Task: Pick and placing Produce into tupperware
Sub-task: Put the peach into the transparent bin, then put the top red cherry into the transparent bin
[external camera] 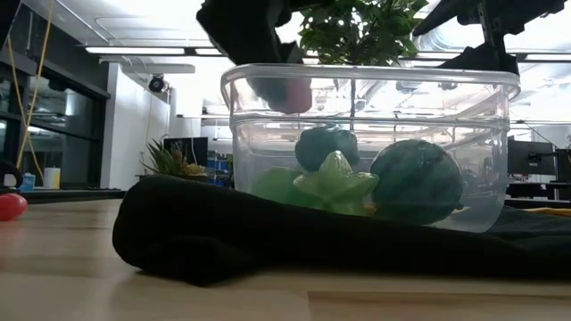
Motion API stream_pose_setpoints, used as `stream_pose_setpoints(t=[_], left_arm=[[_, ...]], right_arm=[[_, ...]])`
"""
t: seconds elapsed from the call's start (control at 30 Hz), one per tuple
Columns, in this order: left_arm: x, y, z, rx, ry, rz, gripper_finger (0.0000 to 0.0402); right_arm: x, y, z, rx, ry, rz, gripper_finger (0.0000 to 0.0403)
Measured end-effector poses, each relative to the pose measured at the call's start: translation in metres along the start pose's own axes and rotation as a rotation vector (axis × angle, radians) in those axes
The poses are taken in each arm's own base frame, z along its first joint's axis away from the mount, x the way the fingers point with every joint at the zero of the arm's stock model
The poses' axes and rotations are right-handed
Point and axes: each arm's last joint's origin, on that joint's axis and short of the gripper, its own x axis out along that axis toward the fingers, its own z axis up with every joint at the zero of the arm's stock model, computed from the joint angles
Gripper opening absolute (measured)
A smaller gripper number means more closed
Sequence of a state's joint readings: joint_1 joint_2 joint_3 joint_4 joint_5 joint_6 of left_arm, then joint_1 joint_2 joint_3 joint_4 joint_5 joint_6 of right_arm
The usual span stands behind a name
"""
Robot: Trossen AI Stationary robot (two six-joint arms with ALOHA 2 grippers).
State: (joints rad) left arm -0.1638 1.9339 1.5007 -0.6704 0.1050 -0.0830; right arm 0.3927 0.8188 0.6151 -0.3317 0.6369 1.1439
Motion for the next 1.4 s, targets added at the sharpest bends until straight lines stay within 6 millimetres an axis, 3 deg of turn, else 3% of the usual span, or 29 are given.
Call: stream_pose_setpoints(t=[0.33,0.67,0.83,1.07,1.4], left_arm=[[0.000,0.000,-0.001,-0.028,0.007,0.009,0.0141],[0.000,0.000,-0.001,-0.027,0.004,0.012,0.0198],[-0.001,0.000,-0.001,-0.027,0.003,0.011,0.0189],[-0.023,-0.002,0.005,-0.010,-0.005,0.017,0.0146],[-0.072,0.001,0.022,0.017,-0.014,0.081,0.0108]], right_arm=[[0.000,0.000,0.000,0.000,0.000,0.000,0.0282],[0.000,0.000,0.000,0.000,0.000,-0.001,0.0282],[0.000,0.000,0.000,0.000,-0.001,-0.001,0.0282],[0.000,0.000,0.000,-0.001,-0.001,-0.004,0.0282],[0.000,0.000,0.000,0.003,-0.003,-0.002,0.0282]])
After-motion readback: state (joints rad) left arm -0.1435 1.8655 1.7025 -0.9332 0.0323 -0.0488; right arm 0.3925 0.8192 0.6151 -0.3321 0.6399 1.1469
